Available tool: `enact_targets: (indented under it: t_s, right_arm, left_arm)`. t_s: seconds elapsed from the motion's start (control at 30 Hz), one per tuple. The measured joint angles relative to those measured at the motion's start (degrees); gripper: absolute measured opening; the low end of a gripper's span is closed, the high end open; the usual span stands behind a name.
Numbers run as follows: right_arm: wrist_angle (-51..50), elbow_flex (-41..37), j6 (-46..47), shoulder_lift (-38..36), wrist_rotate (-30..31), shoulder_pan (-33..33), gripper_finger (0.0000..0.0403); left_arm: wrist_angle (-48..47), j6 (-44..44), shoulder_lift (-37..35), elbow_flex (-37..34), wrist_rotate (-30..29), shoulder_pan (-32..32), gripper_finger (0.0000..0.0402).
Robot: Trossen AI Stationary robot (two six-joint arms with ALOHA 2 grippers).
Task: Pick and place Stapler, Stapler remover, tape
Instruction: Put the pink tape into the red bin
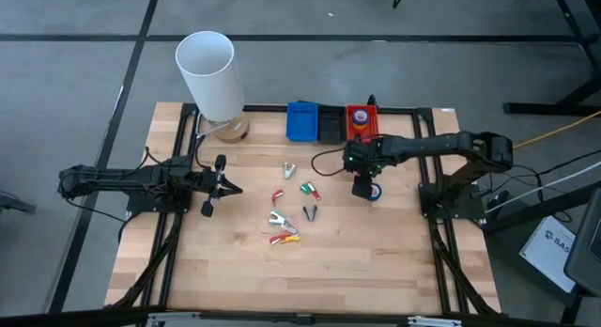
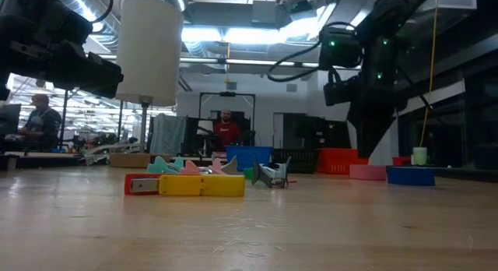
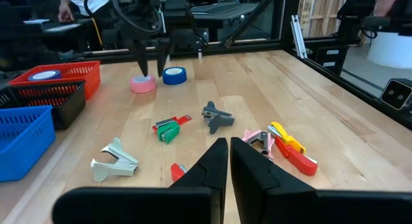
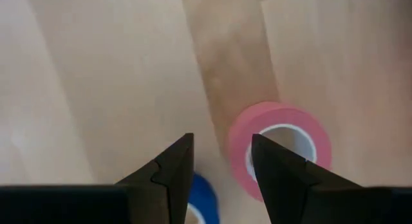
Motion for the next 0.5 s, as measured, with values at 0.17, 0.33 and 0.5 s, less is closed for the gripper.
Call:
enact_targets:
  t_s: [0.17, 0.33, 0.5]
  right_arm:
    - [0.5, -1.8, 1.7, 0.0, 4.0, -0.6, 0.0159]
    - [1.2, -2.4, 2.6, 0.3, 4.0, -0.7, 0.0159]
    - [2.2, -2.5, 2.6, 2.8, 3.5, -0.7, 0.0159]
  left_arm:
    - [0.0, 0.0, 0.0, 0.0, 0.0, 0.0, 0.0016]
    - [0.0, 0.0, 0.0, 0.0, 0.0, 0.0, 0.0016]
    - [0.0, 0.0, 0.0, 0.0, 0.0, 0.0, 0.0015]
